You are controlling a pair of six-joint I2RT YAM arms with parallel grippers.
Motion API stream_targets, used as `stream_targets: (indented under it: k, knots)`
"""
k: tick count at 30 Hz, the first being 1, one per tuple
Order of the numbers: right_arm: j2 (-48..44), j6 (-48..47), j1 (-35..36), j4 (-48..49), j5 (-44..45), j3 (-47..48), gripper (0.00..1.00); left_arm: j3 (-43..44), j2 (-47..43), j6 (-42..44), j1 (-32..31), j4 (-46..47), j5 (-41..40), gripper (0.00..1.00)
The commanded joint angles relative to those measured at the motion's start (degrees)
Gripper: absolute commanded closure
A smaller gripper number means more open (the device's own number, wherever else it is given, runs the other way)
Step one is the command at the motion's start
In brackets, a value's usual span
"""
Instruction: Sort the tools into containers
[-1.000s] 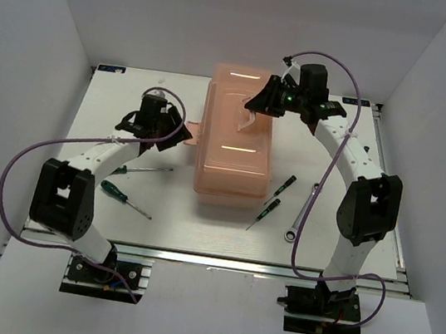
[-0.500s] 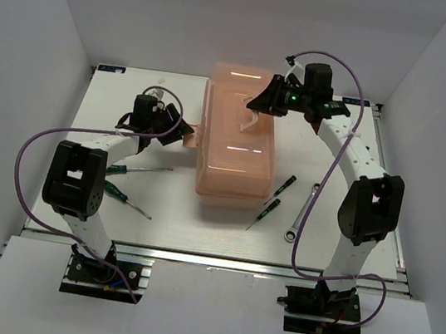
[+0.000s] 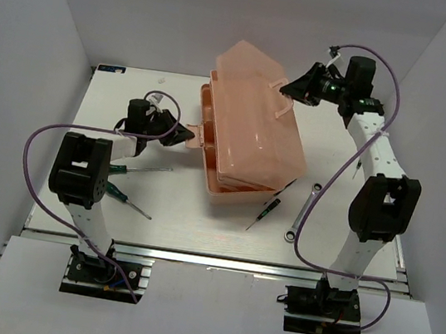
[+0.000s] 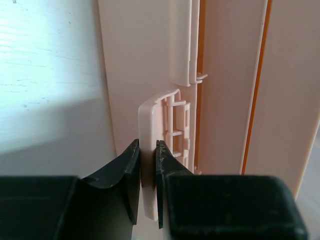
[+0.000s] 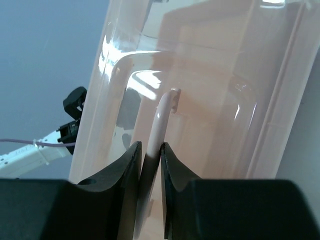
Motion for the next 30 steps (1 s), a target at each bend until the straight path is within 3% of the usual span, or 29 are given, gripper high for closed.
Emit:
stream_targets:
  k: [1, 13, 16, 18, 21, 24, 30]
  knots:
    - [-0.26, 1.21, -4.69, 14.76, -5.10, 8.10, 1.00, -0.42, -1.06, -1.18, 2.24, 3.02, 2.64, 0.77]
    - [8.62, 2.88, -14.71, 19.23, -8.18, 7.14, 0.96, 1.08, -0.27, -2.41, 8.40, 2.93, 4.13, 0.76]
    - [9.76, 2.53, -15.42, 19.33, -8.80, 6.88, 0.81, 1.52, 0.69, -2.94, 8.31, 3.28, 4.84, 0.68]
    - [10.20, 1.04, -15.42, 18.63, -9.06, 6.70, 0.61, 1.34, 1.40, -3.73, 8.40, 4.33, 5.71, 0.61]
    - [10.56, -0.80, -15.33, 16.53, -8.72, 6.09, 0.43, 1.17, 1.84, -4.52, 8.31, 5.65, 6.59, 0.49]
    - [10.91, -4.58, -15.42, 13.36, -8.01, 6.26, 0.37, 1.25, 1.93, -4.70, 8.31, 6.18, 7.56, 0.43]
    - [11.09, -10.99, -15.42, 6.44, -2.85, 7.40, 0.32, 2.22, 0.35, -4.17, 8.31, 5.31, 7.57, 0.42]
